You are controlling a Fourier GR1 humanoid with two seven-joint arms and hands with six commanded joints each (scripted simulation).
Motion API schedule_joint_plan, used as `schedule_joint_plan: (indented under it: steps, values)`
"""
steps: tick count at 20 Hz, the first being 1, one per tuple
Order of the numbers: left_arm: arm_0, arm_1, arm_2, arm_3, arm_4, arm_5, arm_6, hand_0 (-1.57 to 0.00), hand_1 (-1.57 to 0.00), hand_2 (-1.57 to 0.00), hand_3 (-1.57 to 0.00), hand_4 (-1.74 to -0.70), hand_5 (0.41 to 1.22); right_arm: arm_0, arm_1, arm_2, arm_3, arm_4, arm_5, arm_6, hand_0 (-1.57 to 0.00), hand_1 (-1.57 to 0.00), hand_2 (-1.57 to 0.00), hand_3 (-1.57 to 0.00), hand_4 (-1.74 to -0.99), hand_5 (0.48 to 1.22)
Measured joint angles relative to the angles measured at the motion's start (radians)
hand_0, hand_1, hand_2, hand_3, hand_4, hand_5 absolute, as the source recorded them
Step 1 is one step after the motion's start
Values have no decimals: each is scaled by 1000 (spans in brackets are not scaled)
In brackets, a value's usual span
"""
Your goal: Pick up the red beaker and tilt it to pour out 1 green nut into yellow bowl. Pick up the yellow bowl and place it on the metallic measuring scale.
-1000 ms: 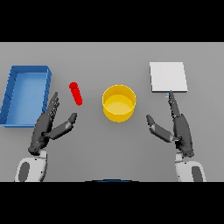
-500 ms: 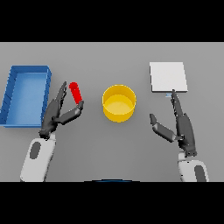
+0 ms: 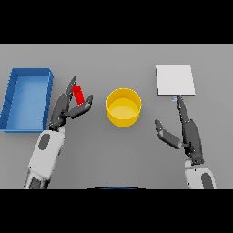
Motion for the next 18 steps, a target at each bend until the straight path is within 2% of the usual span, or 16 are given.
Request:
schedule_joint_plan:
  steps: [2,3,5,7,9,10,11,12,13,14,16,17,18]
  values:
    - [-29,6,7,14,0,2,11,1,1,1,1,-1289,683,-9,1,-9,-2,-14,1,8,1,1,1,1,-1268,641]
    - [-39,6,9,38,-1,0,9,1,1,1,1,-1289,683,4,0,-9,-11,-17,2,-9,1,1,1,1,-1265,638]
    - [-69,9,23,77,10,-12,-1,1,1,1,1,-1309,688,3,5,-5,-9,-11,-1,11,1,1,1,1,-1269,640]
    - [-80,5,36,110,25,-22,-38,1,1,1,1,-1329,695,-13,1,-7,9,-5,-2,24,1,1,1,1,-1264,640]
    - [-101,-6,45,138,26,-7,-58,1,1,0,1,-1348,704,-16,-4,-17,4,-15,-4,14,1,1,1,1,-1261,641]
    - [-103,-15,49,151,31,-5,-69,1,-26,-67,-31,-1378,724,-13,1,-10,10,-8,-4,15,1,1,1,1,-1259,642]
    - [-119,-19,65,170,42,4,-82,-119,-146,-182,-124,-1410,750,-16,-4,-15,4,-14,-2,12,1,1,1,1,-1260,642]
    - [-125,-30,75,177,52,13,-87,-285,-328,-364,-292,-1449,783,-10,-5,-14,-3,-13,-1,12,1,1,1,1,-1258,644]
    - [-137,-35,86,184,63,17,-79,-441,-481,-523,-547,-1448,871,-12,-7,-14,-6,-10,-3,13,1,1,1,1,-1257,645]
    - [-153,-35,97,212,60,33,-66,-662,-699,-733,-724,-1500,941,-8,-7,-15,3,-9,-3,9,1,1,1,1,-1255,644]
    - [-170,-35,90,223,38,49,-57,-989,-1013,-1034,-926,-1575,1042,-14,-1,-14,10,-5,-9,17,1,1,1,1,-1254,645]
    - [-165,-33,79,215,29,44,-65,-1106,-1125,-1142,-974,-1603,1078,12,-5,-9,0,-5,-3,-15,1,1,1,1,-1252,644]
    - [-165,-26,72,225,28,32,-98,-1199,-1214,-1228,-1093,-1571,1106,5,4,-6,-5,-2,-9,2,1,1,1,1,-1250,643]
